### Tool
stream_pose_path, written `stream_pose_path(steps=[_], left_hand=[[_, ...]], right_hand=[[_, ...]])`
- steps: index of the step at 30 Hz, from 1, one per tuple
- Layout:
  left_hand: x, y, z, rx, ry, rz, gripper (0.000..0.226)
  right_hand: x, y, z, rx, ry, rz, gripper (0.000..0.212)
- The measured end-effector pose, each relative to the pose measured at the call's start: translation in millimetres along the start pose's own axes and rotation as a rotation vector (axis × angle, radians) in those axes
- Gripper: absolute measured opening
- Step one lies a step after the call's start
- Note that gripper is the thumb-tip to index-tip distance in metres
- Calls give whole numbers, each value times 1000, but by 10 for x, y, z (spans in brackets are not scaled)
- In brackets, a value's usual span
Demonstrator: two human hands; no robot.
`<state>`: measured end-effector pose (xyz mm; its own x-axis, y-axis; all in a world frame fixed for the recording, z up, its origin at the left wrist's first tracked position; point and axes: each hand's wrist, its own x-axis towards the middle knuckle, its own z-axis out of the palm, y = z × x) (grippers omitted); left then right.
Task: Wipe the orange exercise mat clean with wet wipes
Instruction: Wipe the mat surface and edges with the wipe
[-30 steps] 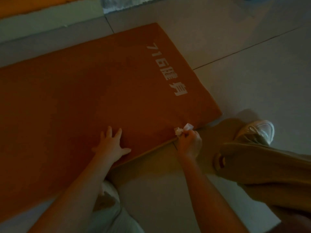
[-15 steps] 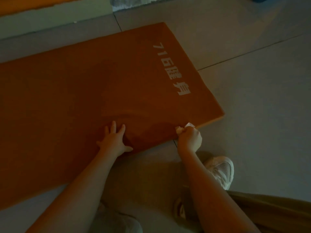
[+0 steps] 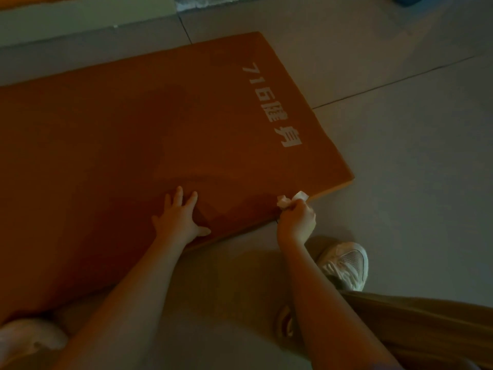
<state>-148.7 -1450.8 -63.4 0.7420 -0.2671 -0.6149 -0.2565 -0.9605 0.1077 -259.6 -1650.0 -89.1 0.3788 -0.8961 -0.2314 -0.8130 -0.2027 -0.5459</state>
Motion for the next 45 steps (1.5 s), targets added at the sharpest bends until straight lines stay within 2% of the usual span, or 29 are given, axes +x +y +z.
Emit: stream_pose_path(steps=[2,8,10,12,15,18,21,26,29,34,36,38,42,45], left_hand=[[-2,-15,24,-19,25,20,105],[-136,-288,183,10,138,164,79],[-212,-525,226,6,150,158,74],[-297,-816,247,-48,165,56,73],[-437,-1277,296,-121,190,-123,76],[-511,-1459,333,-115,184,-135,76],[-483,-1429,340,-147,188,-137,75],[-474,-1441,341,-154,186,-131,74],[-489,-1478,349,-127,181,-110,72],[-508,-1519,359,-121,189,-76,70],[-512,-1527,362,-123,195,-70,70],[-516,-1533,374,-125,198,-64,69],[-513,-1531,381,-108,205,-60,69],[-513,-1569,377,-101,195,-40,69]], right_hand=[[-126,2,82,-8,3,-14,18],[-1022,28,521,16,-243,-241,13],[-1073,15,560,67,-211,-245,11],[-980,16,517,124,-131,-216,12],[-785,-15,400,211,7,-12,17],[-729,-65,386,252,48,80,16],[-1041,-130,580,271,-4,19,11],[-1650,-140,902,276,-54,-231,7],[-1601,-137,904,261,-36,-218,8],[-1217,-198,722,299,122,26,10],[-1150,-207,697,266,135,45,13],[-1262,-228,731,248,129,-1,14],[-1767,-299,995,263,79,-232,12],[-2018,-326,1146,266,22,-269,8]])
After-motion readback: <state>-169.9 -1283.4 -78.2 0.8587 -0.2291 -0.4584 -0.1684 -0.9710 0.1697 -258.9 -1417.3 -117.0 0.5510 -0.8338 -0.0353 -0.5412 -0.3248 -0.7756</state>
